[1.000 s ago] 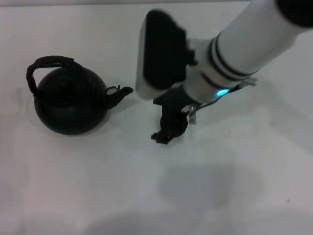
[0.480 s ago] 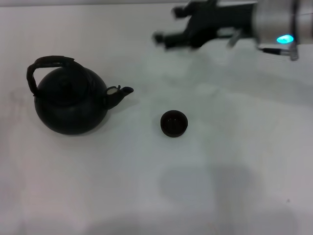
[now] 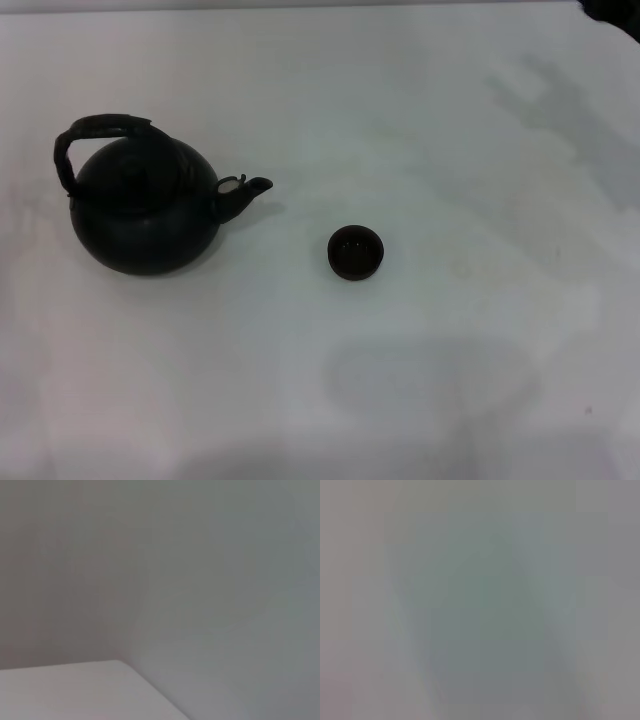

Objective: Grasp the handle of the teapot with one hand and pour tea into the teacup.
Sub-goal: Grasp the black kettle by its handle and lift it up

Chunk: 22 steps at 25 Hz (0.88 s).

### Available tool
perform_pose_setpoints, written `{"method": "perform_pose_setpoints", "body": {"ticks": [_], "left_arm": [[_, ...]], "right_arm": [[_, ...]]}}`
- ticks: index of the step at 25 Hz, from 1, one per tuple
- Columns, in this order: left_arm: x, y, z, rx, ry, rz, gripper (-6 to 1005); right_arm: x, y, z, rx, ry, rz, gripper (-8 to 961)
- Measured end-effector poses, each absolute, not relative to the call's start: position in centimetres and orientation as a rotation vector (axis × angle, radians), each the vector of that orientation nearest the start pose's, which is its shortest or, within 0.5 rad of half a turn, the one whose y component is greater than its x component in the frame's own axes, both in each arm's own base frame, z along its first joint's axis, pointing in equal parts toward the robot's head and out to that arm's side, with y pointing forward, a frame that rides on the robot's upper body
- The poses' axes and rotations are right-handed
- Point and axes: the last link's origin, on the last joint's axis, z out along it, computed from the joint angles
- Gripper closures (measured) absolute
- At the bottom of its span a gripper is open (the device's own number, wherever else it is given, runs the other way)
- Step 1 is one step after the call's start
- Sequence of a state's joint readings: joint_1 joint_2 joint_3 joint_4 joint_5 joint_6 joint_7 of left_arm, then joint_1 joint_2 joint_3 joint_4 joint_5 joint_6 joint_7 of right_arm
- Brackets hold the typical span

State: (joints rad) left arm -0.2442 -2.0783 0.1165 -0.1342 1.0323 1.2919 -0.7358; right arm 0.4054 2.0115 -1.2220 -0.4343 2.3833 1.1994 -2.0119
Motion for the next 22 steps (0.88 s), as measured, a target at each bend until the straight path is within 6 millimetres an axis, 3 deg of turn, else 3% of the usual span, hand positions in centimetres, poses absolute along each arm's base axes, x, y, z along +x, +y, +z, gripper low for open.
{"method": "perform_pose_setpoints", "body": {"ticks": [3, 9, 14, 22], "left_arm": [[-41.6, 22.9, 1.1, -0.979, -1.141, -1.001, 123], [-41.3, 22.7, 0.5, -0.999, -1.147, -1.002, 123], [-40.2, 23.1, -0.3, -1.201, -1.078, -0.94, 122], [-39.2, 19.3, -1.1, -1.408, -0.894, -0.856, 123]], "right_arm": [[31.7, 34.8, 2.9, -1.789, 0.679, 1.012, 77], [35.6, 33.7, 3.3, -1.592, 0.745, 0.859, 76], [37.3, 33.6, 4.4, -1.484, 0.809, 0.827, 76], [38.3, 34.6, 6.3, -1.369, 0.842, 0.806, 77]]}}
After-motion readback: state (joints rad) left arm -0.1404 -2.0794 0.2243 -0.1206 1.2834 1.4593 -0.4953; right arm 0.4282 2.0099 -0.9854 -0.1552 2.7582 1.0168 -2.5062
